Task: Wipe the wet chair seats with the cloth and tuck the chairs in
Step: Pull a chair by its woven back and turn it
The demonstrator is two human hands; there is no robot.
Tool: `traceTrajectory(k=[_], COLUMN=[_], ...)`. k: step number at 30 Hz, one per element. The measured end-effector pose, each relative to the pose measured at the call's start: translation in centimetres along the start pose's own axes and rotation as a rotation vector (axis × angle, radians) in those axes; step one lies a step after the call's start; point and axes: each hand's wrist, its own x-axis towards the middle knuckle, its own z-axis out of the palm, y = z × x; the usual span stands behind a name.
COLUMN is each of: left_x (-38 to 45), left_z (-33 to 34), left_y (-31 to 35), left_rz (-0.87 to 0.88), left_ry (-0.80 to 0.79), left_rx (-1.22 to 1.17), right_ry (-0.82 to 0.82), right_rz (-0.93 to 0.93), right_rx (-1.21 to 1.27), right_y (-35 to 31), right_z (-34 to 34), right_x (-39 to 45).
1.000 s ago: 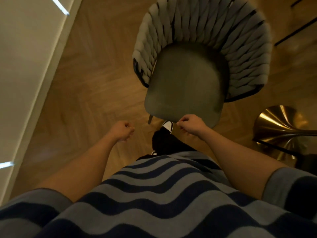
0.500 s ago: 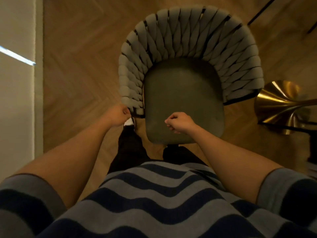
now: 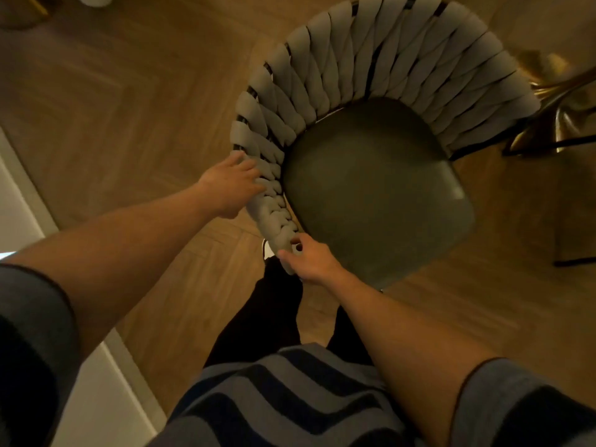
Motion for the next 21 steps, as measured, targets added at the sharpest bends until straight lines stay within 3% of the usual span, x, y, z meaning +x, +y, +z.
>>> traceTrajectory(k=[5,11,21], left_x=[2.1,2.1,-0.8], left_z=[0.3,-0.7,-4.5], left_y=[-1.7,-1.0,13.1], left_rz=[0.129,0.201,0.387], left_ry=[0.049,0.024,-0.051], left_rx=[0.145,0.135,0.029], right_ry=[0.079,0.128,0.097], right_rz=[0.013,0.0,0.102], right_rx=[-0.197,-0.311,-0.433], right_y=[-1.4,-0.6,11.5], right_z=[2.8,2.7,0.8], right_x=[1.6,-0.1,-8.2])
